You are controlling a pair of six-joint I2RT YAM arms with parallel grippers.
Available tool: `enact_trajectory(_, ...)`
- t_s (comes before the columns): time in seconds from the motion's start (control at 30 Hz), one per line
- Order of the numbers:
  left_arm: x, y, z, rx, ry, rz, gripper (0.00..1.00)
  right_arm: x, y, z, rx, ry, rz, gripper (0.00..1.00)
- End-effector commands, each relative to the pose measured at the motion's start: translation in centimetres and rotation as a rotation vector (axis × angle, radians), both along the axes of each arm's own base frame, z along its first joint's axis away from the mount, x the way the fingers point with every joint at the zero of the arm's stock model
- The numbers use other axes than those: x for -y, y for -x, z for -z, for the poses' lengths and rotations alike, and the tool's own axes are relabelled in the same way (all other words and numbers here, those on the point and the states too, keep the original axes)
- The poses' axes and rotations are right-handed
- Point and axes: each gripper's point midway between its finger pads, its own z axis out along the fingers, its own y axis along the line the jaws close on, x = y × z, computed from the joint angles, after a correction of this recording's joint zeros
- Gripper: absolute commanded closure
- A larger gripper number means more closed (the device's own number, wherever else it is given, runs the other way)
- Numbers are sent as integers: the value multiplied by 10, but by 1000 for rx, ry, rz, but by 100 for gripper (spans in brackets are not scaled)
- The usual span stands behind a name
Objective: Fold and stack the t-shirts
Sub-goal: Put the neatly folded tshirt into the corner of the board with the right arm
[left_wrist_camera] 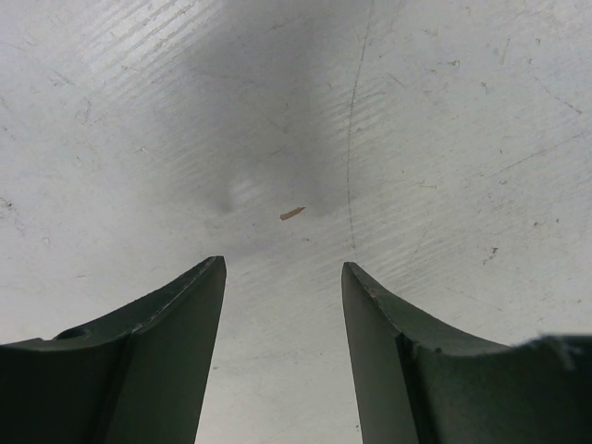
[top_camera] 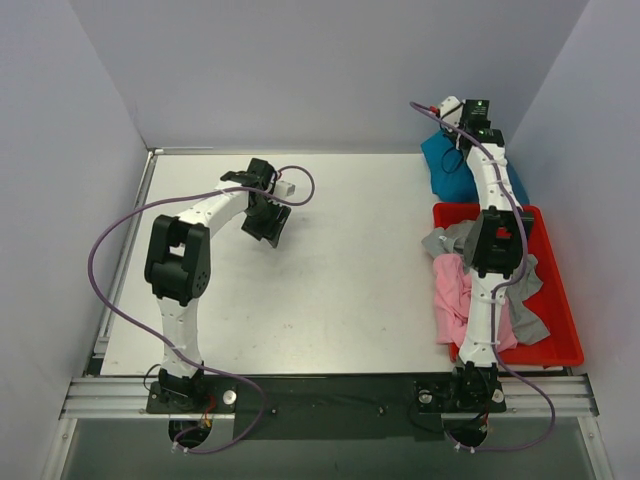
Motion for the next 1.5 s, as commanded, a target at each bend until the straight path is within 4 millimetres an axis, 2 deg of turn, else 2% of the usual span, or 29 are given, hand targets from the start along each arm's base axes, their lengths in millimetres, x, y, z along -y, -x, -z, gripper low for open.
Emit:
enact_trajectory(0.0, -1, -10, -8, 29, -12, 9, 36, 0, 7, -90, 138, 44, -45, 100)
enact_trajectory(0.23, -3, -10, -6, 28, -13, 5, 37, 19, 17, -94, 118, 73, -26, 100)
enact_trajectory(0.47, -5, -8, -6, 22, -19, 8, 37, 39, 10, -71, 114, 70, -33, 100)
enact_trajectory(0.57, -6, -8, -7, 24, -26, 14, 37, 55, 5, -59, 114, 91, -13, 100)
enact_trajectory(0.67, -7, -10, -11, 30, -34, 30, 36, 73, -4, -50, 140, 137, 2, 89)
enact_trajectory(0.77, -9, -11, -13, 30, -48, 41, 36, 95, -10, -48, 190, 188, 47, 84)
enact_trajectory(0.8, -9, -12, -14, 32, -50, 45, 36, 102, -19, -56, 259, 211, 67, 76)
enact_trajectory(0.83, -10, -12, -14, 34, -56, 44, 36, 115, -18, -57, 277, 243, 112, 69)
enact_trajectory(0.87, -11, -13, -15, 37, -62, 45, 36, 122, -23, -67, 341, 263, 142, 52)
enact_trajectory(0.9, -11, -13, -15, 38, -65, 47, 36, 130, -21, -73, 360, 275, 180, 44)
enact_trajectory(0.93, -12, -12, -15, 37, -71, 51, 36, 132, -21, -82, 399, 276, 205, 28)
enact_trajectory(0.97, -11, -11, -16, 40, -73, 56, 36, 135, -19, -91, 420, 274, 232, 24)
enact_trajectory(1.0, -10, -10, -16, 41, -75, 63, 36, 134, -18, -99, 436, 266, 239, 20)
enact_trajectory(1.03, -10, -10, -17, 41, -75, 68, 36, 128, -18, -100, 440, 242, 243, 18)
enact_trajectory(1.07, -9, -9, -18, 44, -74, 69, 36, 126, -14, -109, 451, 233, 249, 16)
enact_trajectory(1.17, -9, -10, -22, 52, -71, 73, 36, 113, -1, -125, 471, 193, 318, 16)
enact_trajectory(1.2, -10, -10, -27, 61, -69, 74, 36, 103, 2, -131, 483, 170, 326, 16)
enact_trajectory(1.23, -10, -9, -28, 63, -69, 78, 36, 98, 12, -146, 502, 160, 336, 16)
enact_trajectory(1.27, -11, -9, -33, 71, -62, 81, 36, 82, 14, -136, 486, 126, 329, 15)
enact_trajectory(1.3, -12, -8, -37, 79, -58, 92, 36, 71, 23, -146, 484, 98, 308, 15)
enact_trajectory(1.33, -12, -8, -44, 92, -47, 104, 36, 50, 25, -131, 460, 36, 284, 15)
enact_trajectory(1.37, -13, -7, -48, 103, -43, 123, 36, 39, 37, -148, 479, 3, 274, 15)
enact_trajectory(1.4, -12, -8, -58, 130, -25, 134, 36, 19, 40, -123, 429, -42, 247, 15)
enact_trajectory(1.43, -13, -6, -61, 137, -23, 155, 36, 6, 51, -139, 454, -70, 231, 14)
enact_trajectory(1.47, -11, -6, -73, 168, 0, 166, 36, -12, 57, -116, 410, -110, 209, 14)
